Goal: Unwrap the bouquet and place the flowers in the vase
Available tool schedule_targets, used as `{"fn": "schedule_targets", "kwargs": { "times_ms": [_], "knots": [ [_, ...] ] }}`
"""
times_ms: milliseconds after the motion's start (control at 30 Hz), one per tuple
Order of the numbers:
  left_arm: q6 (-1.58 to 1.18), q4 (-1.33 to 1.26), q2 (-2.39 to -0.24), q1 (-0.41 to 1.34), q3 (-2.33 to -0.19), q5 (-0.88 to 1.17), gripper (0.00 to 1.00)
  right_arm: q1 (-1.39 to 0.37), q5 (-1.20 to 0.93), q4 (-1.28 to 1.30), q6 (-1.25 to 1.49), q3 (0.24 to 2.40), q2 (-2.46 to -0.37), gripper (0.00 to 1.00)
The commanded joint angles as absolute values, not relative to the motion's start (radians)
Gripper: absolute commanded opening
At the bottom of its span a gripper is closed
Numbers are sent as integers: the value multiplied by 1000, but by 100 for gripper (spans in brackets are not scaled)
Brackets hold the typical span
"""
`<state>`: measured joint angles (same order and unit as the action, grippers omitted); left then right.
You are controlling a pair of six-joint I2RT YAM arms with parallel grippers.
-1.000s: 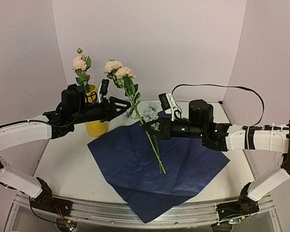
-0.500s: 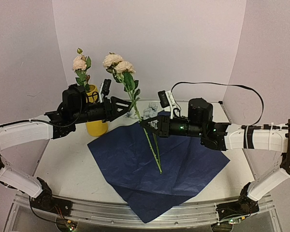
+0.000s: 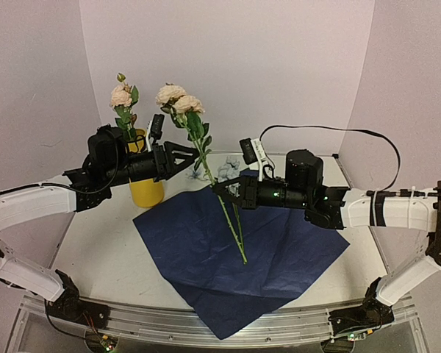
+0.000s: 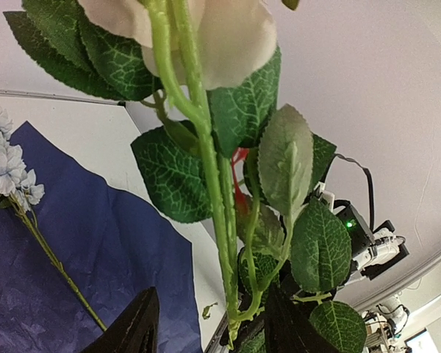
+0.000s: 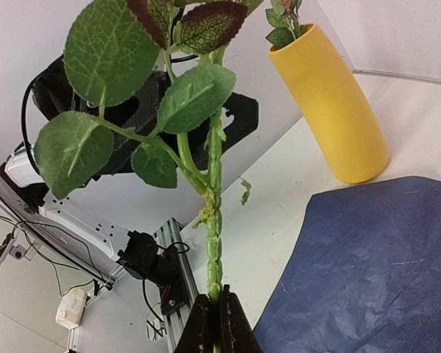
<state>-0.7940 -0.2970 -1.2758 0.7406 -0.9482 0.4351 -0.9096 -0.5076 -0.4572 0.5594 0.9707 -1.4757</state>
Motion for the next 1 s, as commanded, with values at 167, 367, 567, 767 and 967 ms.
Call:
{"fn": "schedule_targets", "kwargs": {
  "times_ms": [167,367,567,767,967],
  "knots": [
    [-814,-346,-1280,744,-981,470,38,-940,-566,-521,557,1001,-1506,0],
    [-809,-353,-1270,746,-971,460,1,-942,-556,-520,556,1000,-1505,0],
    [-771,-353,-1245,745,-958,435,0,-942,-520,-520,556,989,-1491,49],
    [-546,-329,-1146,744,-936,344,0,-942,-378,-478,527,945,-1398,75],
    [-275,-130,-1064,744,-1049,94,0,-941,-244,-421,508,909,-1309,78]
  ]
}}
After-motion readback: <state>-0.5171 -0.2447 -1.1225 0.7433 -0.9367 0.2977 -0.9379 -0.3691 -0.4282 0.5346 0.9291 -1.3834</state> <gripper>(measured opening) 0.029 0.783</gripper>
